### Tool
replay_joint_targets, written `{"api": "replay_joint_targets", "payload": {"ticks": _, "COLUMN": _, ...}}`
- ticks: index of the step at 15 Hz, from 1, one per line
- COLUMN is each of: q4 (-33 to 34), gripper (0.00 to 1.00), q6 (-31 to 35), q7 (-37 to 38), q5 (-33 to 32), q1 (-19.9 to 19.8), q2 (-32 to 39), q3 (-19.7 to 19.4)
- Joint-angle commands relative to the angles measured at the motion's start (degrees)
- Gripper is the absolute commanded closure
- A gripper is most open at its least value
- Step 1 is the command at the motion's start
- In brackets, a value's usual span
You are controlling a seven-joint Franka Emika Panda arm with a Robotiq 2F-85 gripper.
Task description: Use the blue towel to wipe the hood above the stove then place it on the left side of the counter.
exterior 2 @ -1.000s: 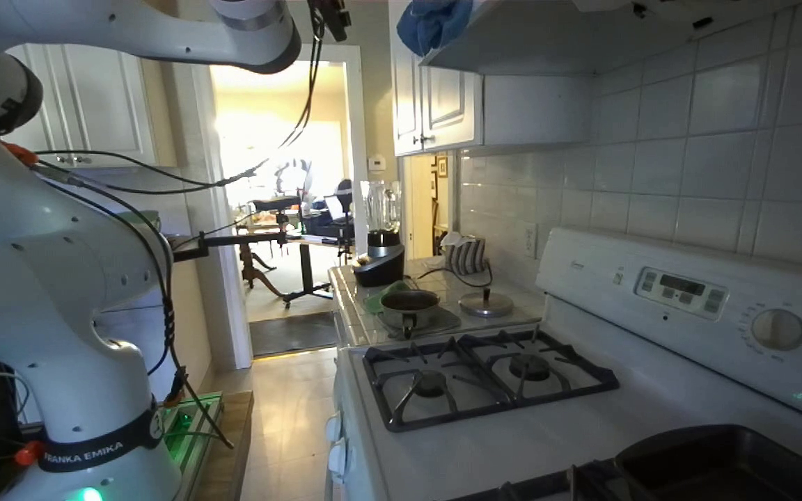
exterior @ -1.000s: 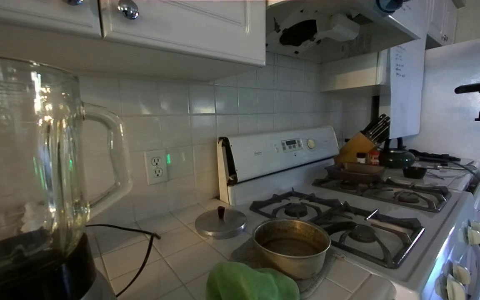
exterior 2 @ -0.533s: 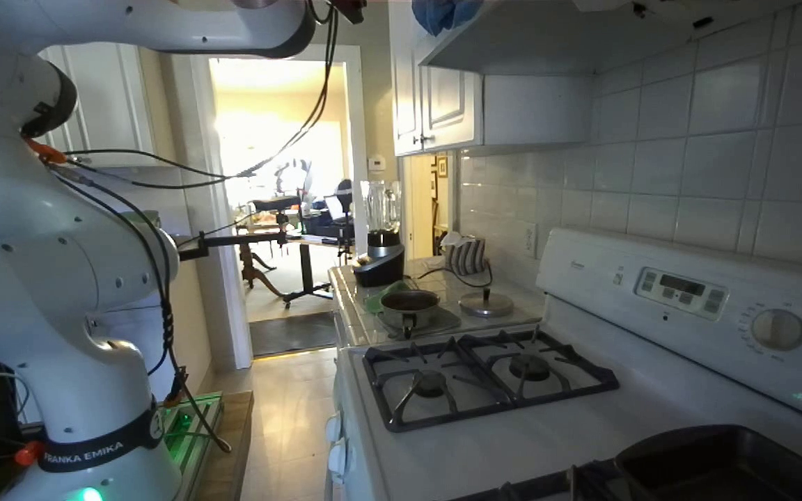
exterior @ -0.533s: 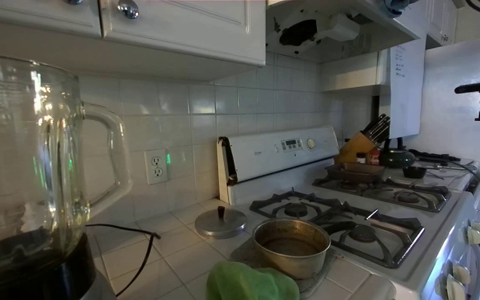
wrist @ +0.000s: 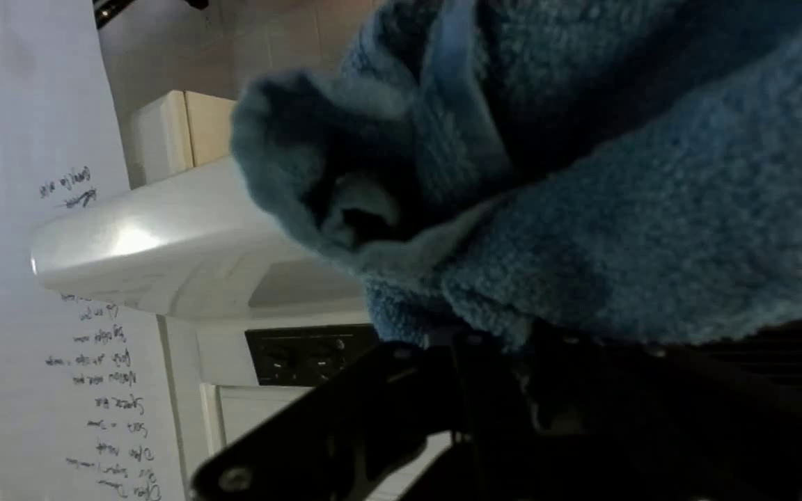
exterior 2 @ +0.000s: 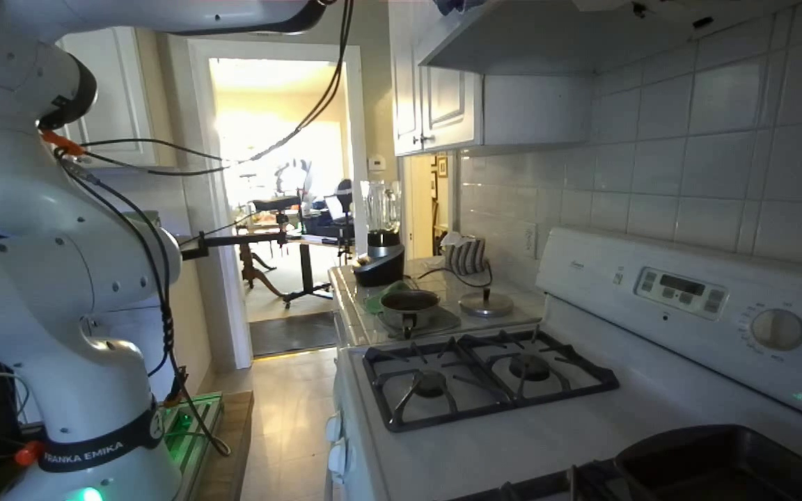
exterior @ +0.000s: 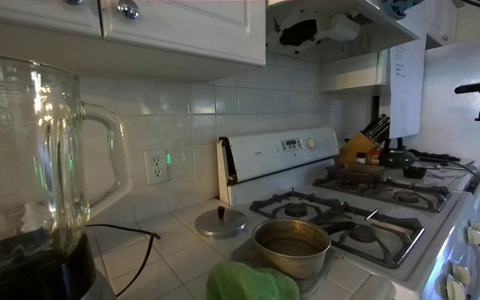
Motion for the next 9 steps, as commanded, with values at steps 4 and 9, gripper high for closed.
{"api": "replay_joint_targets", "payload": {"ticks": 4, "q4": 7.6, "gripper": 0.97, "q6": -8.3, "q7": 8.7, "q5": -3.9, "q1": -1.0, "q2": 5.3, "q3": 0.5}}
{"api": "replay_joint_targets", "payload": {"ticks": 9, "q4": 10.2, "gripper": 0.97, "q6": -12.6, "q7": 17.2, "q5": -8.1, "q1": -0.7, "q2": 6.6, "q3": 1.2}}
